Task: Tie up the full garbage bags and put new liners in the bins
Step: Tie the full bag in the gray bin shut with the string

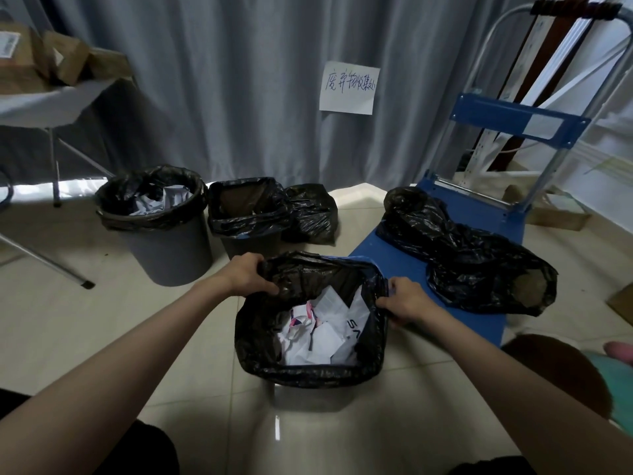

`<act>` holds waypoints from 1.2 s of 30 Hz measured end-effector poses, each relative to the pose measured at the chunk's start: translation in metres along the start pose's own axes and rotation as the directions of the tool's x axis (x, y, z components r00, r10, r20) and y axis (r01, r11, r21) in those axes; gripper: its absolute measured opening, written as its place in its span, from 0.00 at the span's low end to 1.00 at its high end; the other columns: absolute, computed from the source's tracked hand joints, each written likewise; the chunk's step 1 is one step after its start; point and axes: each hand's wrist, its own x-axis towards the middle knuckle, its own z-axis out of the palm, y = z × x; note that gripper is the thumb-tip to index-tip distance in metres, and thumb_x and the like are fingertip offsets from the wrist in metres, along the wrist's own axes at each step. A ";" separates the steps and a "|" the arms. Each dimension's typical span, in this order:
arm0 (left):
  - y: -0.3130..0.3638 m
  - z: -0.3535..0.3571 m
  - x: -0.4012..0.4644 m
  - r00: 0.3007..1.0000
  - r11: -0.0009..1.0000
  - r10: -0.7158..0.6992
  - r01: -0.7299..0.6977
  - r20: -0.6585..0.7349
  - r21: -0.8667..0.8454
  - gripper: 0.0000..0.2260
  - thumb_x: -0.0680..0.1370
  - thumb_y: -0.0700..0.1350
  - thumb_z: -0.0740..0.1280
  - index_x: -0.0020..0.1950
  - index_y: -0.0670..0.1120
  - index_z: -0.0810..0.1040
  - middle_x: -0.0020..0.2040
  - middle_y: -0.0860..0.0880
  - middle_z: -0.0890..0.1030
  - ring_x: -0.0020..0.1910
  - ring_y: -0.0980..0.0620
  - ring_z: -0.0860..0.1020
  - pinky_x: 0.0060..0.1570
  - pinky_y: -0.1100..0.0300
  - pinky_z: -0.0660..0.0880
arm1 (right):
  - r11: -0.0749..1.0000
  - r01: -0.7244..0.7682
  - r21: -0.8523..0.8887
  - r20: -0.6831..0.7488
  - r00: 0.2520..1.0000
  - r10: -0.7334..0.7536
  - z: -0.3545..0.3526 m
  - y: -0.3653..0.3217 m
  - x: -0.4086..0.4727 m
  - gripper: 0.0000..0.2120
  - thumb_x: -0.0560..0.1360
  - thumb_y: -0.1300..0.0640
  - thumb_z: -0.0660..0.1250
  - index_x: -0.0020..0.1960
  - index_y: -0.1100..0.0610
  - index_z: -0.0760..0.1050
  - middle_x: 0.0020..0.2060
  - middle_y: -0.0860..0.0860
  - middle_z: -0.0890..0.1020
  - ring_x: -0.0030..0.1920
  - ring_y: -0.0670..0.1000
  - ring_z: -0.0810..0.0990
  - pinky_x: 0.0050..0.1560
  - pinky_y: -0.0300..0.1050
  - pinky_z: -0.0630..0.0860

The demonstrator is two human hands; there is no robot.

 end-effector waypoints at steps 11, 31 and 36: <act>-0.016 -0.013 -0.029 0.999 0.993 -0.043 0.044 0.006 -0.111 0.16 0.67 0.36 0.79 0.51 0.40 0.78 0.46 0.42 0.80 0.40 0.46 0.81 0.37 0.51 0.83 | 0.981 0.044 0.188 -0.105 0.994 -0.024 -0.003 -0.003 -0.019 0.11 0.75 0.63 0.66 0.39 0.59 0.65 0.29 0.54 0.75 0.28 0.58 0.80 0.34 0.56 0.82; -0.009 0.003 -0.022 0.986 0.980 -0.168 0.169 -0.020 0.104 0.14 0.70 0.47 0.77 0.47 0.42 0.77 0.47 0.43 0.80 0.46 0.44 0.82 0.41 0.56 0.81 | 0.986 -0.130 0.108 0.238 0.966 0.101 0.007 -0.021 -0.016 0.04 0.76 0.66 0.67 0.48 0.64 0.72 0.38 0.62 0.81 0.25 0.55 0.82 0.24 0.45 0.80; -0.020 0.003 -0.011 0.966 0.989 -0.124 0.139 -0.227 0.051 0.12 0.72 0.45 0.73 0.52 0.39 0.81 0.51 0.39 0.82 0.52 0.39 0.80 0.45 0.55 0.73 | 0.974 -0.055 0.221 0.067 0.997 0.042 0.019 -0.031 -0.002 0.02 0.76 0.65 0.67 0.44 0.62 0.76 0.39 0.60 0.83 0.34 0.60 0.85 0.37 0.52 0.84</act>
